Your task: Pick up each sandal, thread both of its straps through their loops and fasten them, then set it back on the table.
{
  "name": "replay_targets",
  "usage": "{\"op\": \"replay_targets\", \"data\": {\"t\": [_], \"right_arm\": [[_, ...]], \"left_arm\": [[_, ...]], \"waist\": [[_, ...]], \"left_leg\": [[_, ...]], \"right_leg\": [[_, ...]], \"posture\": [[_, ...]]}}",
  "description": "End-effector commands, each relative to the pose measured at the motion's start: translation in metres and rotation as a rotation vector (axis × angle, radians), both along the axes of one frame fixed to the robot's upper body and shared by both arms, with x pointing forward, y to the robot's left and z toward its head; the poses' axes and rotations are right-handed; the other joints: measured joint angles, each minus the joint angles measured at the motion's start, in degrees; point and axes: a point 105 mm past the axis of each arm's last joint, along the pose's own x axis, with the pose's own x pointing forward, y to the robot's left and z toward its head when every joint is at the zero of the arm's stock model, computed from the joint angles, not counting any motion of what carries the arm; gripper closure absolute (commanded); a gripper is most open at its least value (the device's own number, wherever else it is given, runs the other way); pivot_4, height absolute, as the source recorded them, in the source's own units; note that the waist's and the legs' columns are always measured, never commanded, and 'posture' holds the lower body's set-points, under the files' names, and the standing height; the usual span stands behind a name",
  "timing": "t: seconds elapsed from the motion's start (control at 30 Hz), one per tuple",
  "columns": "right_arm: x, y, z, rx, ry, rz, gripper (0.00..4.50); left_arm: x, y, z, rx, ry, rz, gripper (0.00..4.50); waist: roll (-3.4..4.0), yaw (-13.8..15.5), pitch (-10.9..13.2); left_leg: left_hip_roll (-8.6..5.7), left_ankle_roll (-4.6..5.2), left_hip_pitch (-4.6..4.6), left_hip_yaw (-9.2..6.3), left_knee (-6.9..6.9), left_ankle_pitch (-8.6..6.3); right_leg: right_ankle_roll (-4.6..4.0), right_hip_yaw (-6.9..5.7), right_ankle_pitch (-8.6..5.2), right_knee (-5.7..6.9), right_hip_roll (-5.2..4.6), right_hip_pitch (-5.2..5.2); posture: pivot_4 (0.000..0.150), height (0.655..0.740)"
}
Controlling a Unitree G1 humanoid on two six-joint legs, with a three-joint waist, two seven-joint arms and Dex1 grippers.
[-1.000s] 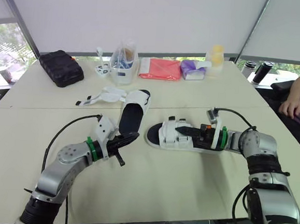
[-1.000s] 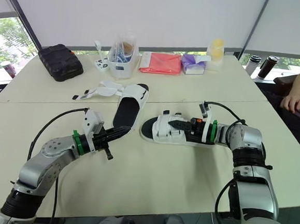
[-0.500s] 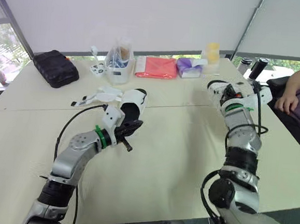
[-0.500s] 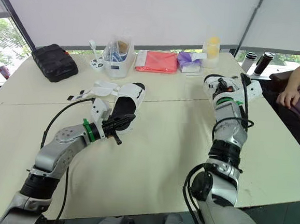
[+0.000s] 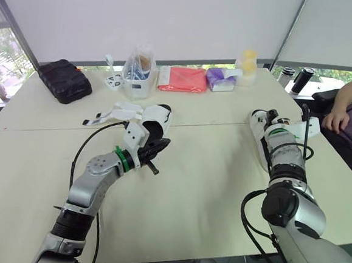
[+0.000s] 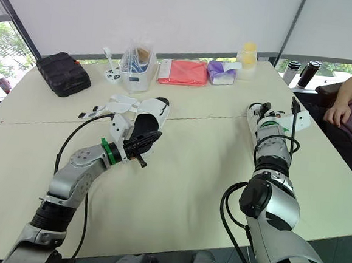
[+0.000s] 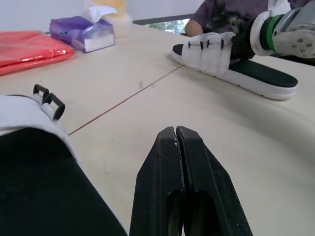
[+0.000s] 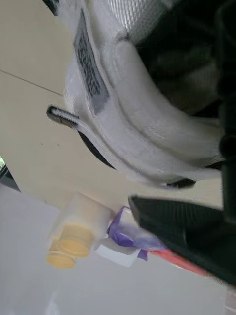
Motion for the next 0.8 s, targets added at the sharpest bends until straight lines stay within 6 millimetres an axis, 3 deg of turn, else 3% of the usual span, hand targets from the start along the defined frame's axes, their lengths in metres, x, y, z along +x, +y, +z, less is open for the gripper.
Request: {"op": "replay_targets", "data": {"t": [0.03, 0.17, 0.33, 0.43, 0.53, 0.67, 0.8], "right_arm": [[-0.009, -0.002, 0.012, -0.089, -0.022, 0.018, 0.06], [-0.039, 0.014, 0.013, -0.204, -0.015, 0.085, 0.06], [-0.116, 0.049, 0.015, -0.486, -0.029, 0.23, 0.06], [-0.148, 0.087, 0.008, -0.666, -0.042, 0.458, 0.0], [-0.169, 0.11, -0.002, -0.752, -0.056, 0.615, 0.0], [-0.17, 0.145, 0.011, -0.839, -0.198, 0.775, 0.0], [-0.158, 0.152, 0.016, -0.852, -0.235, 0.76, 0.0]], "left_arm": [[0.001, 0.004, 0.011, 0.002, -0.045, 0.024, 4.5], [0.004, 0.01, 0.012, 0.001, -0.034, 0.067, 4.5], [0.005, 0.024, 0.021, -0.01, -0.047, 0.124, 4.5], [0.005, 0.03, 0.025, -0.004, -0.047, 0.146, 3.64], [0.008, 0.035, 0.025, 0.064, -0.084, 0.167, 2.16], [0.036, 0.041, 0.03, 0.487, -0.342, 0.281, 0.17], [0.063, 0.038, 0.028, 0.808, -0.541, 0.31, 0.06]], "waist": [[-0.01, 0.33, 0.0], [0.01, 0.45, -0.01], [0.08, 0.51, -0.05], [0.08, 0.33, -0.04], [0.06, 0.18, -0.03], [-0.13, 0.57, 0.09], [-0.25, 1.25, 0.11]], "left_leg": [[0.0, 0.0, 0.02, -0.01, 0.01, 0.0], [-0.03, 0.02, -0.01, -0.12, 0.03, -0.01], [-0.04, 0.01, -0.15, -0.13, 0.03, -0.01], [-0.05, 0.03, -0.03, -0.05, 0.05, -0.02], [0.09, 0.36, 0.44, -0.02, 0.03, -0.21], [0.09, 0.28, 0.71, -0.06, 0.05, -0.16], [0.08, 0.3, 1.04, -0.12, 0.05, -0.16]], "right_leg": [[0.0, 0.0, 0.0, 0.0, 0.0, 0.04], [0.0, -0.01, 0.0, -0.03, -0.01, 0.08], [0.0, 0.01, -0.01, 0.03, 0.0, -0.11], [0.02, 0.02, 0.0, 0.07, -0.02, -0.03], [0.04, -0.01, -0.01, 0.04, 0.12, 0.41], [0.05, -0.05, -0.02, -0.05, 0.21, 0.77], [0.09, -0.05, -0.04, -0.06, 0.2, 1.12]], "posture": [[0.15, 0.74], [0.15, 0.74], [0.15, 0.74], [0.15, 0.74], [0.15, 0.74], [0.15, 0.74], [0.15, 0.74]]}}
